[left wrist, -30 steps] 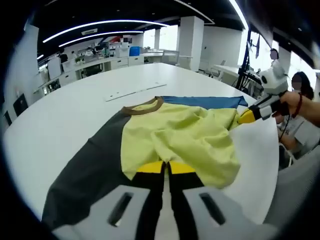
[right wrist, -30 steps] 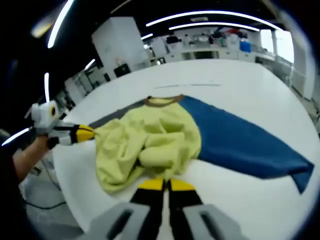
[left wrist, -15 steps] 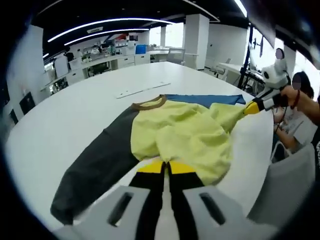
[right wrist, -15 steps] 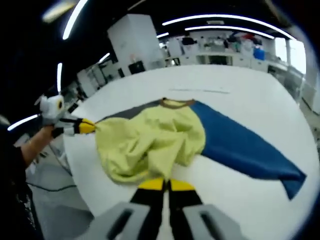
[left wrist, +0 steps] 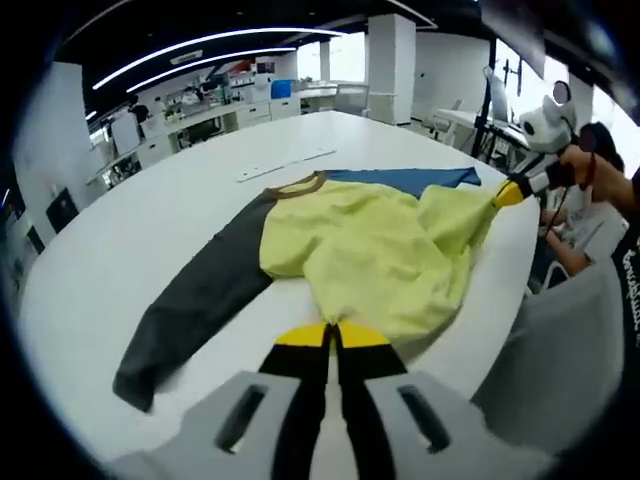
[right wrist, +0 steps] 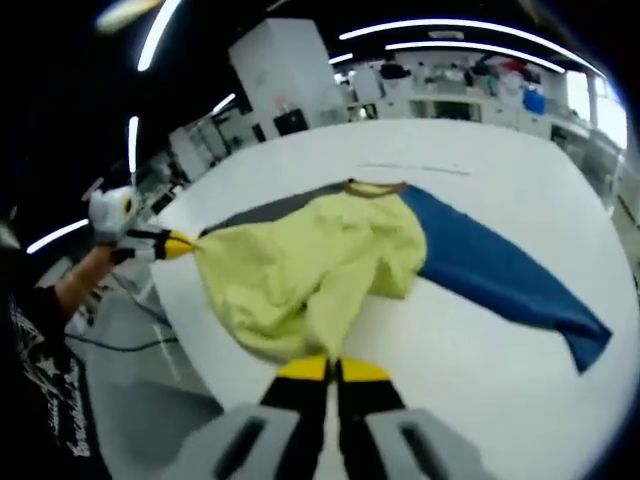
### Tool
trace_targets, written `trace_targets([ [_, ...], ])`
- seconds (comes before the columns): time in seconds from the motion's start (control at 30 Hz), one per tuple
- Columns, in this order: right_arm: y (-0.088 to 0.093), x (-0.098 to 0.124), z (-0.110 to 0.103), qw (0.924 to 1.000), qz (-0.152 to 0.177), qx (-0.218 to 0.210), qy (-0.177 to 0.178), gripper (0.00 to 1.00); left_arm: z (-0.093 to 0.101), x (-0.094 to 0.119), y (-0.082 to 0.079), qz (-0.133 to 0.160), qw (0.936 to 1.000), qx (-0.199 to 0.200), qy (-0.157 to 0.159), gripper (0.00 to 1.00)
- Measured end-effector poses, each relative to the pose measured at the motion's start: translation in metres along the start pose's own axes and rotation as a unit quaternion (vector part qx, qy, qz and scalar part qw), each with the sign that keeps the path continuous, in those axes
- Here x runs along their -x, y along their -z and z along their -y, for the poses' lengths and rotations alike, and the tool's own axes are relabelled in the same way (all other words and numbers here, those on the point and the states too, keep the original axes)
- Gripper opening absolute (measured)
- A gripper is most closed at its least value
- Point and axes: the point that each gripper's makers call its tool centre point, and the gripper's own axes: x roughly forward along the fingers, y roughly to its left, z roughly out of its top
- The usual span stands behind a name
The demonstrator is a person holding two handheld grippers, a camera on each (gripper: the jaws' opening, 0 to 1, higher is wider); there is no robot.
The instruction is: Fold the garment on the visible template until the final outline fits inside the template.
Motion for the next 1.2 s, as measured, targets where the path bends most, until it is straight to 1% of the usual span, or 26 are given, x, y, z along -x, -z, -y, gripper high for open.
trace_targets([
  [0.13, 0.012, 0.005, -0.002, 0.9999, -0.011, -0.009, 0.000, 0.00, 0.001, 0.007, 0.015, -0.014, 0.9996, 0.022, -0.007, 0.00],
  [0.2, 0.018, 0.007, -0.004, 0.9998, -0.014, -0.014, 0.000, 0.00, 0.001, 0.009, 0.024, -0.021, 0.9987, 0.046, -0.007, 0.00],
  [0.33, 0.030, 0.011, -0.006, 0.9994, -0.023, -0.023, 0.004, 0.00, 0.000, 0.014, 0.041, -0.035, 0.9974, 0.062, -0.010, 0.00],
  [0.47, 0.044, 0.013, -0.006, 0.9989, -0.038, -0.024, 0.011, 0.00, 0.000, 0.020, 0.053, -0.048, 0.9957, 0.078, -0.014, 0.00],
  [0.5, 0.049, 0.013, -0.007, 0.9988, -0.043, -0.021, 0.014, 0.00, -0.001, 0.021, 0.055, -0.051, 0.9950, 0.084, -0.016, 0.00],
  [0.57, 0.054, 0.015, -0.006, 0.9984, -0.048, -0.024, 0.017, 0.00, -0.002, 0.025, 0.060, -0.057, 0.9921, 0.110, -0.021, 0.00],
  [0.6, 0.055, 0.016, -0.006, 0.9983, -0.049, -0.028, 0.017, 0.00, -0.002, 0.028, 0.063, -0.063, 0.9892, 0.130, -0.024, 0.00],
  [0.67, 0.057, 0.019, -0.004, 0.9980, -0.048, -0.037, 0.020, 0.00, -0.004, 0.030, 0.063, -0.061, 0.9888, 0.134, -0.024, 0.00],
  [0.73, 0.061, 0.020, -0.002, 0.9974, -0.053, -0.042, 0.023, 0.00, -0.006, 0.032, 0.066, -0.065, 0.9874, 0.142, -0.025, 0.00],
  [0.83, 0.066, 0.018, 0.001, 0.9967, -0.063, -0.042, 0.029, 0.00, -0.005, 0.030, 0.072, -0.081, 0.9827, 0.165, -0.026, 0.00],
  [0.87, 0.068, 0.016, 0.002, 0.9966, -0.064, -0.042, 0.030, 0.00, -0.006, 0.028, 0.073, -0.082, 0.9826, 0.164, -0.027, 0.00],
  [0.93, 0.075, 0.011, 0.003, 0.9957, -0.074, -0.047, 0.030, 0.00, -0.009, 0.023, 0.082, -0.105, 0.9782, 0.177, -0.029, 0.00],
  [0.97, 0.077, 0.009, 0.003, 0.9954, -0.077, -0.049, 0.029, 0.00, -0.008, 0.020, 0.082, -0.105, 0.9783, 0.176, -0.029, 0.00],
  [1.07, 0.088, 0.003, 0.004, 0.9941, -0.093, -0.042, 0.036, 0.00, -0.008, 0.016, 0.087, -0.116, 0.9770, 0.176, -0.032, 0.00],
  [1.2, 0.093, 0.000, 0.009, 0.9937, -0.095, -0.044, 0.039, 0.00, -0.006, 0.018, 0.094, -0.120, 0.9762, 0.178, -0.029, 0.00],
])
